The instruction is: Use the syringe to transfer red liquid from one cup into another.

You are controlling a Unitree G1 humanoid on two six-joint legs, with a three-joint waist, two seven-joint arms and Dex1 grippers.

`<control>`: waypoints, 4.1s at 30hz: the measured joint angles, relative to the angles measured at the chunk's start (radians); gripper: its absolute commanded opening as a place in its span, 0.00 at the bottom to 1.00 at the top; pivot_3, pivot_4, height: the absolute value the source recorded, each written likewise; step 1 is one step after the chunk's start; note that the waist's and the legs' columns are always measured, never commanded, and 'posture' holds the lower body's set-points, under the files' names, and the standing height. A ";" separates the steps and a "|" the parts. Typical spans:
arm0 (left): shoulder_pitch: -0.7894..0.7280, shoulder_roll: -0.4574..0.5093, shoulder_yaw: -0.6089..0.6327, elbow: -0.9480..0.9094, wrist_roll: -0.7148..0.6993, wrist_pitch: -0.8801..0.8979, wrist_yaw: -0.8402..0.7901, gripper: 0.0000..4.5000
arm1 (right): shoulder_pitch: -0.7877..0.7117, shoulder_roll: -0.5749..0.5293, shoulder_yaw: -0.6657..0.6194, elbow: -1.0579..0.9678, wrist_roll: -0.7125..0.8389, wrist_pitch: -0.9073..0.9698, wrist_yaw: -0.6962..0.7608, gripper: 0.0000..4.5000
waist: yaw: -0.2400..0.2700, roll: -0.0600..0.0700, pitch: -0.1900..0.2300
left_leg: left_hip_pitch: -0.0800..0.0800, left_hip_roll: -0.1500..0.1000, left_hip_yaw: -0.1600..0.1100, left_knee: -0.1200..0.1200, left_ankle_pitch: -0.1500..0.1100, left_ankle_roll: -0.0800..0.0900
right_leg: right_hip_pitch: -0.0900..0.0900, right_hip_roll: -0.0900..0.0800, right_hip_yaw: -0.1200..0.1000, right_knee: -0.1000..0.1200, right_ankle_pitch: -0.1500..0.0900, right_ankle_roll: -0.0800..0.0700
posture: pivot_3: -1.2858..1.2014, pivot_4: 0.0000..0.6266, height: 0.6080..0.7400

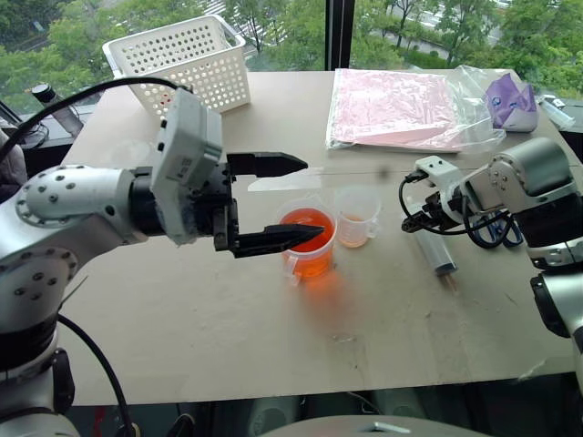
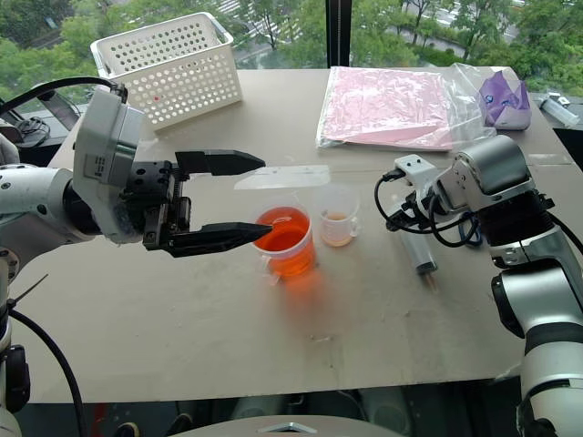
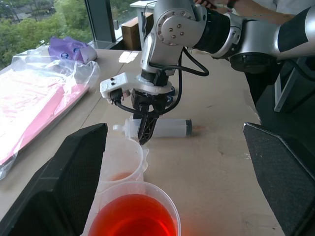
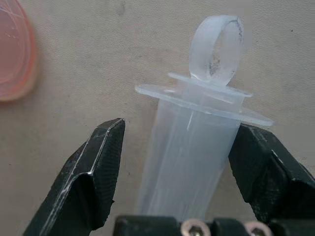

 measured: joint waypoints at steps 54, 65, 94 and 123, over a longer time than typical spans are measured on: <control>-0.438 -0.158 0.041 0.521 0.165 -0.041 0.006 1.00 | 0.230 0.455 -0.349 -0.545 0.222 -0.905 0.247 0.34 | -0.028 -0.007 -0.003 | 0.001 0.000 -0.001 0.003 0.001 -0.002 | -0.004 0.002 0.001 0.014 0.001 0.002 | 0.52 0.24 1.00; -0.340 -0.159 0.025 0.464 0.187 -0.029 -0.121 1.00 | 0.311 0.366 -0.265 -0.537 0.156 -1.006 0.440 0.34 | -0.024 -0.008 -0.002 | 0.002 0.000 -0.001 0.004 0.001 -0.002 | -0.004 0.001 0.001 0.014 0.001 0.002 | 0.52 0.24 1.00; -0.272 -0.216 -0.105 0.495 0.439 -0.171 -0.286 1.00 | 0.375 0.466 -0.204 -0.382 0.007 -1.174 0.441 0.34 | -0.023 -0.008 -0.002 | 0.002 0.000 -0.001 0.005 0.001 -0.002 | -0.004 0.001 0.001 0.015 0.001 0.002 | 0.52 0.24 1.00; -0.353 -0.325 -0.173 0.530 0.491 -0.175 -0.314 0.02 | 0.396 0.474 -0.219 -0.393 -0.018 -1.175 0.408 0.34 | -0.020 -0.008 -0.002 | 0.002 0.000 -0.001 0.005 0.001 -0.002 | -0.003 0.001 0.001 0.015 0.001 0.002 | 0.52 0.24 1.00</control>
